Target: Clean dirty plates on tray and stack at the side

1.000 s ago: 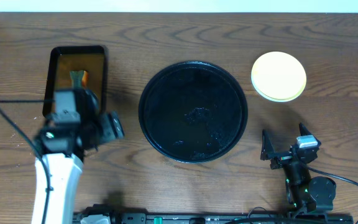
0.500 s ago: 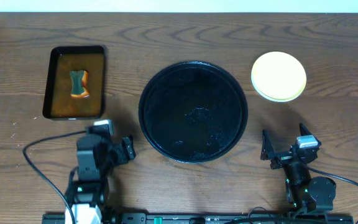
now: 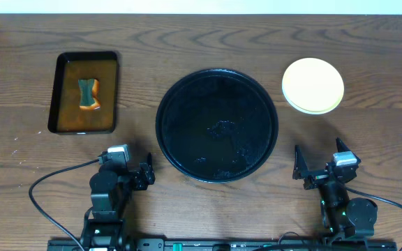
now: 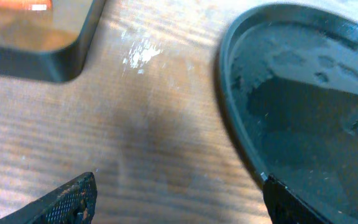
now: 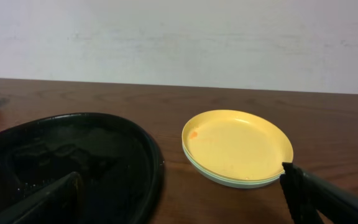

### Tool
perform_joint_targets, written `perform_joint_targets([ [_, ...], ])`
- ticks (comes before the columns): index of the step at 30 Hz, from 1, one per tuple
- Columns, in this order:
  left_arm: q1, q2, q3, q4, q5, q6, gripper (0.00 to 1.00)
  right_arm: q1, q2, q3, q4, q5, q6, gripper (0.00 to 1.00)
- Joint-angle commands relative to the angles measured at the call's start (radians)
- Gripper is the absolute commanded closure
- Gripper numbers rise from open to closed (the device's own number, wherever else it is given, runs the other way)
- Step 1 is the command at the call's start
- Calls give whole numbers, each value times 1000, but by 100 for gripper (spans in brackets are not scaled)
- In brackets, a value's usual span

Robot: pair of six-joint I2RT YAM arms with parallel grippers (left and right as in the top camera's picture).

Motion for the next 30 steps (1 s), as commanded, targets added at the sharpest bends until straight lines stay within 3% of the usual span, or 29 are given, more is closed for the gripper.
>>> perform_joint_targets([
  [1,-12,-39,-2,-36,-21,21,14,-8,-6,-2,-4,2,-15,1],
  [4,-12,-68,-2,-121,-52,20,14,-8,-6,-2,-4,2,-15,1],
  [15,-27,-126,-2,-117,-54,17,14,-8,-6,-2,-4,2,-15,1],
  [25,-44,-330,-2,-118,-44,17,14,-8,-6,-2,-4,2,-15,1],
  [30,-47,-352,-2,-119,-42,38,14,-8,-6,-2,-4,2,-15,1],
])
